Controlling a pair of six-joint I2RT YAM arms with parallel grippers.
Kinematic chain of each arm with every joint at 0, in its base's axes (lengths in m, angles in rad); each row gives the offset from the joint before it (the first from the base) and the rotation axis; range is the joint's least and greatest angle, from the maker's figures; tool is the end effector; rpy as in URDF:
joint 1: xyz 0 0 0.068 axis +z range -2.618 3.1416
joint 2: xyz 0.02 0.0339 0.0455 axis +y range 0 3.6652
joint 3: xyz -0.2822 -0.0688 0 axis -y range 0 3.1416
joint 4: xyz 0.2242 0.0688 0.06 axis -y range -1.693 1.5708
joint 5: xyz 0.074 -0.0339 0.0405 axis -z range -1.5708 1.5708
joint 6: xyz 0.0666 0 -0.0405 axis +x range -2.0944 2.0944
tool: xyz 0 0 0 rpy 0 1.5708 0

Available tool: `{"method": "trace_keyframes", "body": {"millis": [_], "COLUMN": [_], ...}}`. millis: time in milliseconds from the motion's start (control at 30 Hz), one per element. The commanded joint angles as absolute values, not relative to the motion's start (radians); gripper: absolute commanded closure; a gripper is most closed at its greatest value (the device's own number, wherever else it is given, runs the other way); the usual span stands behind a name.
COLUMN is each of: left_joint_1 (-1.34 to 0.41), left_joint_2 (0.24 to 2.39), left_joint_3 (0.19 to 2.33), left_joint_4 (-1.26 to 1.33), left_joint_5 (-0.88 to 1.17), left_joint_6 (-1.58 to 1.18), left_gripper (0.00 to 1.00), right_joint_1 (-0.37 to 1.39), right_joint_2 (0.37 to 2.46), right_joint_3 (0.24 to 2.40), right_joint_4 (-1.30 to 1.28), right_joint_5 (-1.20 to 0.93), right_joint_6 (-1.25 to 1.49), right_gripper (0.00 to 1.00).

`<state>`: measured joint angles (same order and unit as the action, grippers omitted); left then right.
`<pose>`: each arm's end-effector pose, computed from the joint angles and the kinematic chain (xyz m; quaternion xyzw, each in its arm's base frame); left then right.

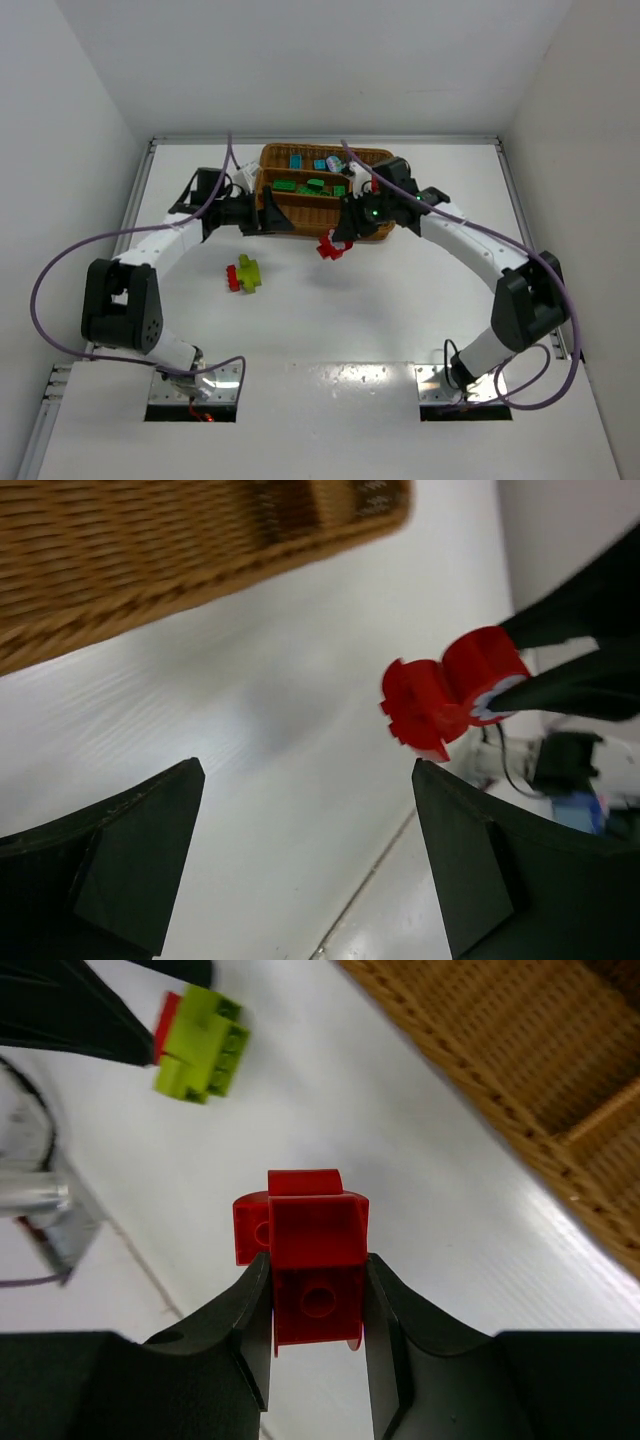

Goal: Sort the legos into containers by color

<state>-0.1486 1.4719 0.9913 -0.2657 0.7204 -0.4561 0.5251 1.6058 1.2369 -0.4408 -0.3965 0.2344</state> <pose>0.2998 -0.0893 0.2597 0.0082 0.8689 -0.4199 0.2618 0.2934 0.1997 0.2726 -0.2042 0.8901 0.3048 0.2704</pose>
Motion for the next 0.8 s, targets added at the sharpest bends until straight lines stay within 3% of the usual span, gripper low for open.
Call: {"method": "trace_keyframes", "body": {"millis": [0, 167, 400, 767], "left_joint_1": [-0.190, -0.253, -0.324, -0.374], "left_joint_2": [1.542, 1.565, 1.615, 1.683], "left_joint_3": [1.025, 1.046, 1.114, 1.187], "left_joint_4": [-0.120, -0.072, -0.187, -0.239], "left_joint_5": [1.038, 1.192, 1.262, 1.285], "left_joint_6": [-0.396, -0.356, -0.207, -0.137], "left_gripper": [0.08, 0.08, 0.07, 0.22], "right_joint_1": [0.480, 0.396, 0.385, 0.385], "right_joint_2": [1.560, 1.551, 1.591, 1.600], "right_joint_3": [1.157, 1.124, 1.180, 1.209], "right_joint_4": [-0.347, -0.311, -0.371, -0.399], "right_joint_5": [-0.679, -0.917, -1.014, -1.054], "right_joint_6": [0.311, 0.341, 0.299, 0.281], "right_gripper": [0.82, 0.82, 0.82, 0.83]}}
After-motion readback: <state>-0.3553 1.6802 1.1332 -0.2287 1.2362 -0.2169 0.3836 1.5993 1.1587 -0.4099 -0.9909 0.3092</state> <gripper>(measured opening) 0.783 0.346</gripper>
